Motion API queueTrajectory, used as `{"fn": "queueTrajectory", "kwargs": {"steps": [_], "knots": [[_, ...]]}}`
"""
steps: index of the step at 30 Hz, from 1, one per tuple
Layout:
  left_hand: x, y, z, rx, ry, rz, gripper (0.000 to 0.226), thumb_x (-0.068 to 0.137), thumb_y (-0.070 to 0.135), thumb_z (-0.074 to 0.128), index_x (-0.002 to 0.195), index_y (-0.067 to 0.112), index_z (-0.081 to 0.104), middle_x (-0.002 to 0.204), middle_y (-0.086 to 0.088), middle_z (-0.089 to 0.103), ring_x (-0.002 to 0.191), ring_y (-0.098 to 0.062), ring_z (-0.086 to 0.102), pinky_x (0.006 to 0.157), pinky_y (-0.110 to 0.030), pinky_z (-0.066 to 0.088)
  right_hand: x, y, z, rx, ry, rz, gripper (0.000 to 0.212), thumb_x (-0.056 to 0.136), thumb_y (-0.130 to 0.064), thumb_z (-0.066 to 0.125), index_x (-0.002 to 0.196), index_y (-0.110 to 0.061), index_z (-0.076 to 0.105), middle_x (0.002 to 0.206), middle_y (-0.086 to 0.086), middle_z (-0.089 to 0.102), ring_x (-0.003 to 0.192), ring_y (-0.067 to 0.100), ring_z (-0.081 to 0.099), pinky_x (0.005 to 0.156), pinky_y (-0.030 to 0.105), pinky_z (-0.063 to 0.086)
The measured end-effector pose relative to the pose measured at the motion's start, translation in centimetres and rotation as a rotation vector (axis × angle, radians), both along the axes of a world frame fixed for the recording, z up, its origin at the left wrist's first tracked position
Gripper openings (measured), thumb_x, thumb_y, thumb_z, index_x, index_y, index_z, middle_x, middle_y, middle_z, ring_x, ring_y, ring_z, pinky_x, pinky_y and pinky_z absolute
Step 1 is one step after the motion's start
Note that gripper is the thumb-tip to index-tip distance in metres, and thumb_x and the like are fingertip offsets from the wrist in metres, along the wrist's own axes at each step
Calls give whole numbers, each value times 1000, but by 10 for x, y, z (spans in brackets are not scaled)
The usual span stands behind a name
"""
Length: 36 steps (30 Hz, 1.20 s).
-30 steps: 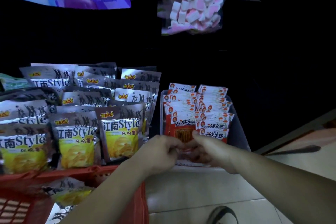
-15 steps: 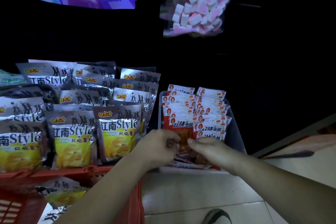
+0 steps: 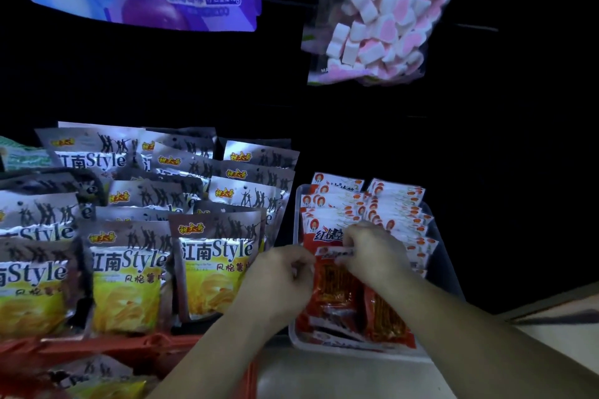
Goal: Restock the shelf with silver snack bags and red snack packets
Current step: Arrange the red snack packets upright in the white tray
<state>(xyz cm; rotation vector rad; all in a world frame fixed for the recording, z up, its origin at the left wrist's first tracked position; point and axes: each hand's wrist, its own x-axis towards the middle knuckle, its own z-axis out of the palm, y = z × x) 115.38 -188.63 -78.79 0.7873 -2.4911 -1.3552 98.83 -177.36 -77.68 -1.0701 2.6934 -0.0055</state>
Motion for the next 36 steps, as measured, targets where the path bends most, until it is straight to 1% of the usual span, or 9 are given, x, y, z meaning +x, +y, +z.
{"fn": "queueTrajectory", "kwargs": {"steps": [2, 11, 16, 18, 21, 24, 29, 33, 36], "knots": [[1, -1, -3, 8, 15, 4, 18, 93, 17, 61, 92, 28, 75, 62, 25, 63, 51, 1, 56, 52, -11, 38, -4, 1, -6, 31, 70, 48, 19, 92, -45, 71, 89, -31, 59, 98, -11, 58, 103, 14, 55, 82, 30, 40], [5, -4, 4, 17, 37, -13, 19, 95, 11, 62, 101, 21, 77, 57, 21, 61, 45, 0, 51, 49, -7, 35, -13, 7, 8, -170, 272, 172, 19, 93, -37, 70, 111, -39, 78, 117, -9, 61, 119, 22, 45, 97, 37, 26], [17, -1, 15, -38, 85, 18, 25, 92, 21, 67, 116, 29, 72, 103, 16, 68, 83, -2, 67, 77, -28, 58, 5, 6, 43, -293, -114, 3, 5, 96, -38, 69, 97, -35, 74, 97, -10, 73, 92, 14, 67, 90, 45, 58], [22, -1, 21, 23, 151, 70, 47, 90, 27, 73, 134, 36, 58, 124, 19, 60, 112, 2, 59, 95, -27, 53, 16, 7, 64, -281, -192, -2, 12, 97, -36, 70, 88, -29, 70, 85, 3, 71, 77, 20, 68, 81, 49, 60], [28, -1, 42, 210, 220, 17, 68, 89, 25, 77, 145, 46, 44, 136, 25, 57, 130, 8, 48, 104, -20, 42, 37, 14, 104, -319, -313, 18, 19, 95, -34, 73, 95, -15, 74, 100, 16, 72, 94, 26, 70, 93, 45, 57], [36, 4, 68, 292, 323, 27, 63, 92, 10, 73, 142, 41, 49, 103, 10, 72, 105, -5, 67, 88, -24, 53, 60, 25, 143, -464, -387, -51, 36, 82, -34, 86, 114, -22, 73, 126, 0, 69, 122, 18, 64, 104, 38, 52], [56, 17, 113, 423, 470, -3, 43, 98, 3, 62, 128, 35, 62, 91, -5, 66, 85, -35, 65, 73, -49, 56, 94, 57, 182, -895, -458, -265, 40, 71, -19, 94, 93, -33, 64, 97, 7, 72, 83, 26, 75, 70, 49, 63], [71, 33, 141, 538, 569, 46, 37, 101, 4, 59, 120, 35, 61, 93, -3, 67, 77, -23, 68, 66, -39, 58, 130, 72, 187, -1104, -576, -309, 51, 81, -8, 85, 110, -39, 56, 107, 2, 72, 85, 17, 77, 66, 37, 63], [80, 41, 148, 557, 563, 84, 33, 98, 4, 63, 94, 36, 59, 89, -6, 68, 78, -22, 65, 68, -42, 58, 149, 74, 180, -1250, -644, -461, 64, 87, 0, 77, 123, -47, 52, 107, 1, 76, 88, 21, 77, 73, 49, 64]]}}
